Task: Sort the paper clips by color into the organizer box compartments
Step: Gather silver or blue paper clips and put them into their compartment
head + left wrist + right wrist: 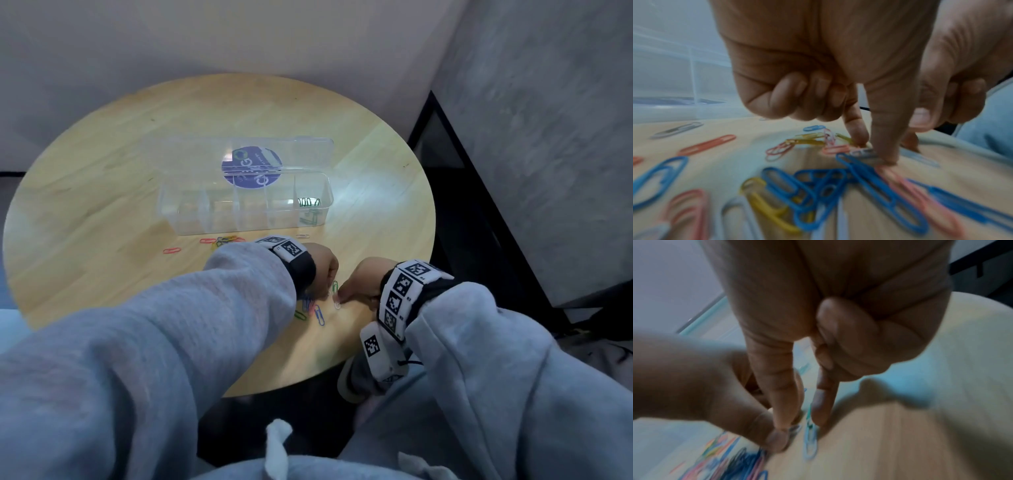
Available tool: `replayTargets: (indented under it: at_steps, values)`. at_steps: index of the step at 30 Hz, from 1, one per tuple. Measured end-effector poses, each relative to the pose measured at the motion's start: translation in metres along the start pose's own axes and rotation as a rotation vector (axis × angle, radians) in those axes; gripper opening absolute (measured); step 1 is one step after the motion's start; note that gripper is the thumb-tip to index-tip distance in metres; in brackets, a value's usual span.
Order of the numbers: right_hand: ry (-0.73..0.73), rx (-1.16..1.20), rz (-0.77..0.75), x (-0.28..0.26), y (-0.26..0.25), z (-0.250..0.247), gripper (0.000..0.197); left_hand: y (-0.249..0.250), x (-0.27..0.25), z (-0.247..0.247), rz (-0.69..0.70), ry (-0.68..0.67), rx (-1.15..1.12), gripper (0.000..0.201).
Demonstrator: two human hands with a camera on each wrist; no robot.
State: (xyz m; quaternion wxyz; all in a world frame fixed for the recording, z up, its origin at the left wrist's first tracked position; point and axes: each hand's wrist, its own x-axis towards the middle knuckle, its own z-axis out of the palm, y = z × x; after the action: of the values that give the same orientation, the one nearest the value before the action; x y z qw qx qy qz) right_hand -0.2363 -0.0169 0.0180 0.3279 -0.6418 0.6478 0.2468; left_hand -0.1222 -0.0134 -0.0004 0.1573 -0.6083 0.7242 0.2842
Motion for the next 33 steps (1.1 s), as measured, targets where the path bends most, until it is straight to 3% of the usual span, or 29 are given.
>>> replayTargets:
  at_steps: [3,6,8,11,16,22,24,27,29,31,33]
  values:
    - [0.018,-0.094,-0.039,-0.001,-0.006,0.003,0.033,0.003,0.0,0.0,-0.007,-0.021,0.031,0.007]
    - [0.007,-0.122,-0.047,0.002,-0.008,0.005,0.041,0.001,-0.002,0.0,-0.023,-0.052,0.062,0.02]
    - [0.039,-0.107,-0.045,0.005,-0.011,0.006,0.033,-0.002,-0.002,0.0,0.004,-0.016,0.069,0.011]
    - [0.078,-0.147,-0.017,0.007,-0.015,0.009,0.032,-0.008,-0.001,0.0,0.06,0.057,0.065,0.023]
    - [0.123,-0.138,-0.047,0.009,-0.015,0.01,0.037,-0.009,-0.001,-0.003,0.097,-0.017,0.074,0.017]
    - [0.076,-0.107,-0.051,0.006,-0.012,0.006,0.032,-0.01,0.0,-0.002,0.082,0.002,0.092,0.014]
    - [0.023,-0.008,-0.042,0.005,-0.006,-0.003,0.026,-0.01,0.001,-0.003,0.065,-0.017,0.102,0.024]
    - [-0.077,0.348,-0.037,0.01,0.005,-0.017,0.022,-0.008,0.0,-0.004,0.026,-0.064,0.128,0.009]
    - [-0.117,0.615,-0.042,0.011,0.009,-0.026,0.02,-0.009,-0.003,-0.006,-0.013,-0.08,0.097,0.01]
    - [-0.138,0.804,-0.088,0.008,0.009,-0.033,0.017,-0.014,-0.008,-0.012,-0.058,-0.064,-0.06,0.014]
    - [-0.141,0.949,-0.144,0.003,0.007,-0.04,0.017,-0.02,-0.017,-0.023,-0.09,-0.049,-0.404,0.021]
